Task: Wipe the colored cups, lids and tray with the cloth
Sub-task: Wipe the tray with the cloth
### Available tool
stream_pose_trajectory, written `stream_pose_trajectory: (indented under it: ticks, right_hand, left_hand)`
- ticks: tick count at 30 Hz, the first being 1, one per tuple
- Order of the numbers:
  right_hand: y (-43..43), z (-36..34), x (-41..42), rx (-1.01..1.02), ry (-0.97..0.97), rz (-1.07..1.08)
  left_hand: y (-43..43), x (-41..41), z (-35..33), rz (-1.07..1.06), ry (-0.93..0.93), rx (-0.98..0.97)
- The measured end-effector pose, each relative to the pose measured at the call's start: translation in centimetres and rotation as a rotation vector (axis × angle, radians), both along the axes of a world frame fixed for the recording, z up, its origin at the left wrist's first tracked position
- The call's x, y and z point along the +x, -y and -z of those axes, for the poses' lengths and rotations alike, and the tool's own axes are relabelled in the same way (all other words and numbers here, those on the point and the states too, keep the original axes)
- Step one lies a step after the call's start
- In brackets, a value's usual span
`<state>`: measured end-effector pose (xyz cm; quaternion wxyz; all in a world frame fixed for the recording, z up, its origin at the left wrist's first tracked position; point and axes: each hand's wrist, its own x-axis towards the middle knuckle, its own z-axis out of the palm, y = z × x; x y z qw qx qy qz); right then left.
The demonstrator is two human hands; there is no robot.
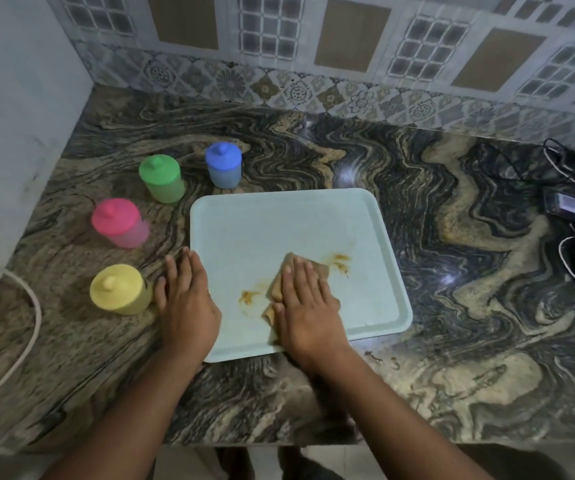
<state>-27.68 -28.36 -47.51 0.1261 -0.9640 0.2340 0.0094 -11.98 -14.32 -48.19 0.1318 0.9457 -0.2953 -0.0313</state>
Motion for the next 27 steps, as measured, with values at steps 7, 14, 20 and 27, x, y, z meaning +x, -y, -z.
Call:
stream_pose_trajectory:
  ticks: [7,14,20,27]
  right_hand:
    - [9.4,-1.0,6.7,0.027,-0.176,0.450]
    - [0.6,-0.5,4.4,0.074,-0.064,-0.137]
    - [10.4,-1.0,-1.2,0.033,-0.162,0.330]
    - [1.8,-0.9,11.6,0.034,-0.129,0.085]
  left_hand:
    - [-0.1,0.4,0.3,0.033,0.020,0.019]
    - [0.0,0.6,0.7,-0.006,0.002,-0.038]
    - [-0.2,0.4,0.7,0.028,0.009,-0.042]
    - [0.0,0.4,0.7,-0.001,-0.005,-0.075]
